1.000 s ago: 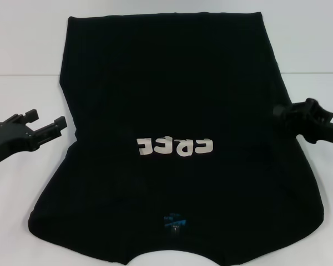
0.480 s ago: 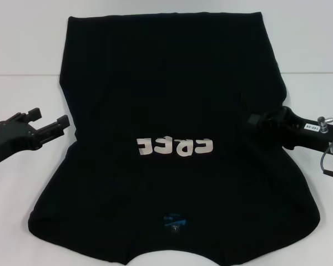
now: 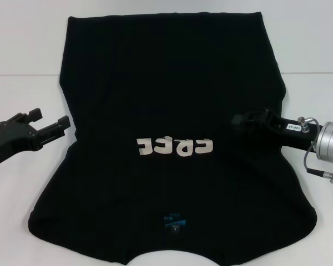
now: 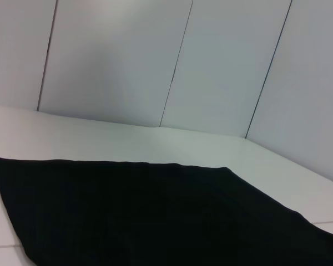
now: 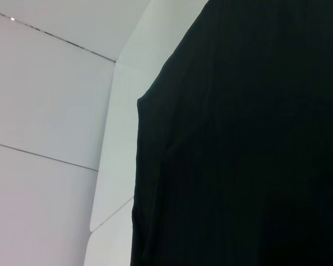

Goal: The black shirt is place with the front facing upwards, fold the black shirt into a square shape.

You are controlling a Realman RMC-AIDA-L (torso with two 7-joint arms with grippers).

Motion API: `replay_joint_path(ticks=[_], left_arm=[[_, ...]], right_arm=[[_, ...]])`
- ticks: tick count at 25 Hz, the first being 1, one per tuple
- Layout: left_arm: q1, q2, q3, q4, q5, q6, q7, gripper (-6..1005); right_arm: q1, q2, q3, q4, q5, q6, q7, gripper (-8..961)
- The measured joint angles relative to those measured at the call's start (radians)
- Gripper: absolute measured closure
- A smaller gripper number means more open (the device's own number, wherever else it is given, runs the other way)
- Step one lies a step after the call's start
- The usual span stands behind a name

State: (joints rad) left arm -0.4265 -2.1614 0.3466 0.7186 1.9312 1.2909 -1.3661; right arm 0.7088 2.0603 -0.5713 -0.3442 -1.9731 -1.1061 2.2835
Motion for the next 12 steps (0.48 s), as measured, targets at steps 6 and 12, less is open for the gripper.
replay_joint_path(ticks=[6,12], left_arm=[[0.002,0.000,-0.002,-0.009,0.000,0.001,0.006,121],[0.003,0.000,0.000,-0.010,0.000,0.004,0.007,121]], right_arm=[[0.014,0.008,-0.013,0.010,0.000,0.013,0.000,770],[0.020,0.011,-0.023,0.009,0.001,-0.021,0.000,607]])
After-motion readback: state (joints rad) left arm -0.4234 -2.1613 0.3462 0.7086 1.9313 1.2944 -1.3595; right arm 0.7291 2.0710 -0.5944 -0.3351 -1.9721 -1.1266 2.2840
